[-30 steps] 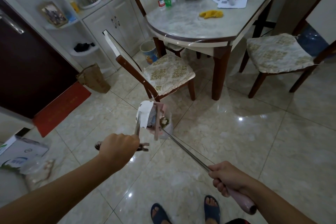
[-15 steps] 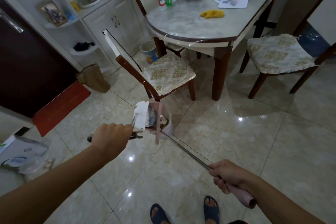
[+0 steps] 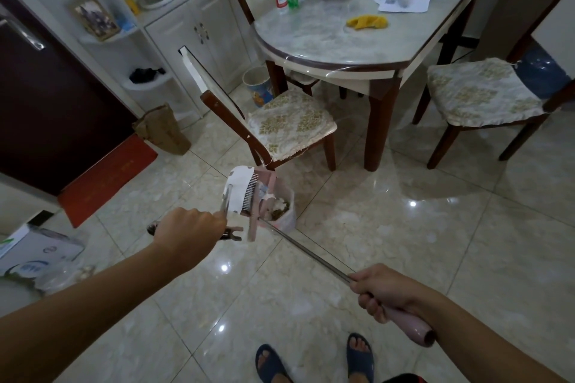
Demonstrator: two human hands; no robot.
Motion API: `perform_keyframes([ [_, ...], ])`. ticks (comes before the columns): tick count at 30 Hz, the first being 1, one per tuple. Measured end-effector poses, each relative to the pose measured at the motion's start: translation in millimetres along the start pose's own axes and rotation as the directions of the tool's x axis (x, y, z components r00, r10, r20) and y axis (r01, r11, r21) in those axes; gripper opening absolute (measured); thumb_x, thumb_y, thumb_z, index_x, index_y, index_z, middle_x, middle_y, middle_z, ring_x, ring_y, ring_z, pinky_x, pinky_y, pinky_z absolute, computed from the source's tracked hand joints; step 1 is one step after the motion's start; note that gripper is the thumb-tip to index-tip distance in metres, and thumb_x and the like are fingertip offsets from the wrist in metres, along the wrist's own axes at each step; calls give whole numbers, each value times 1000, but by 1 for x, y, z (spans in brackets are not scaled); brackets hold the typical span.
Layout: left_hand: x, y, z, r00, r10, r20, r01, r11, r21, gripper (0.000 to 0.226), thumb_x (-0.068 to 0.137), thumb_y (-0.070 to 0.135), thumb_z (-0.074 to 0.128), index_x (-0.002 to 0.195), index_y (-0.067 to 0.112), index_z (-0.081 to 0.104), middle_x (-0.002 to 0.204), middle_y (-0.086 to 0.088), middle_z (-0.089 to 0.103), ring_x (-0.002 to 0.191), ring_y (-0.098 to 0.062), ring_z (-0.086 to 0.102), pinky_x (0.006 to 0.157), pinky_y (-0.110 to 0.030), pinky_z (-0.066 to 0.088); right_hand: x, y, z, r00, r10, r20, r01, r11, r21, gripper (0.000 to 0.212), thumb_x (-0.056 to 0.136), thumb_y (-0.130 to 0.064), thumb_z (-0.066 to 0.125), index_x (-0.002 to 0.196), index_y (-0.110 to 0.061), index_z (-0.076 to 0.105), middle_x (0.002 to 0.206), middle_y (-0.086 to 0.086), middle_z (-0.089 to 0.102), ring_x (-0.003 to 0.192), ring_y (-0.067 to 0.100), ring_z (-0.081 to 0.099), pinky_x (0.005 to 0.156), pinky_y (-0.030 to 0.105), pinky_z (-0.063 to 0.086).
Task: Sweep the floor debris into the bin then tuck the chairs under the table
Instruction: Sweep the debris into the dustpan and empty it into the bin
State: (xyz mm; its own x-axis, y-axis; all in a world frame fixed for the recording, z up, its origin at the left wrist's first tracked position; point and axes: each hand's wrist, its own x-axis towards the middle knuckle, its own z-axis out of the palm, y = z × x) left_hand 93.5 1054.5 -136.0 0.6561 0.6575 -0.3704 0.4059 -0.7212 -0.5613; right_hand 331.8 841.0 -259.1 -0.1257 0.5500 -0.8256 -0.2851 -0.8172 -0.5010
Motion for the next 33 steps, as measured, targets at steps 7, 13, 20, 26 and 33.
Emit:
perform_keyframes([
  [7, -4, -3, -3, 1000, 14, -1, -14, 1000, 18, 33, 103, 28, 39, 134, 18, 43, 88, 5, 60, 66, -12, 51, 57, -22, 36, 14, -11, -17, 997, 43, -60, -42, 999, 24, 42, 98, -5, 43, 139, 0, 38, 52, -1, 46, 42, 5, 38, 39, 17, 33],
  [13, 1, -3, -5, 999, -12, 29, 12, 1000, 15, 29, 103, 29, 39, 129, 20, 47, 79, 7, 48, 66, -12, 50, 52, -21, 31, 11, -7, -20, 995, 58, -76, -55, 998, 36, 37, 98, -5, 42, 135, 0, 43, 50, -1, 46, 42, 6, 38, 40, 17, 33],
  [20, 6, 2, -14, 1000, -1, 25, -1, 998, 59, 29, 102, 28, 43, 128, 17, 48, 82, 4, 54, 66, -12, 49, 55, -23, 33, -4, 5, -20, 999, 36, -21, -36, 998, 42, 19, 98, -6, 43, 113, -9, 55, 51, -3, 47, 41, 6, 40, 38, 18, 34],
  [26, -8, 20, -5, 982, 169, 81, -175, 982, 74, 32, 103, 20, 41, 133, 8, 44, 103, -3, 66, 85, -18, 66, 65, -26, 43, -9, 5, -26, 1000, 18, -25, -17, 999, 47, 24, 99, -6, 42, 119, -12, 55, 51, -2, 44, 42, 7, 37, 38, 17, 33],
  [33, -8, 34, 1, 979, 180, 100, -184, 982, 34, 29, 103, 19, 40, 129, 8, 46, 99, -4, 66, 80, -19, 64, 66, -28, 42, -1, 8, -21, 997, 66, -41, -64, 996, 65, 16, 99, -5, 41, 108, -8, 53, 48, -2, 42, 38, 6, 35, 36, 15, 30],
])
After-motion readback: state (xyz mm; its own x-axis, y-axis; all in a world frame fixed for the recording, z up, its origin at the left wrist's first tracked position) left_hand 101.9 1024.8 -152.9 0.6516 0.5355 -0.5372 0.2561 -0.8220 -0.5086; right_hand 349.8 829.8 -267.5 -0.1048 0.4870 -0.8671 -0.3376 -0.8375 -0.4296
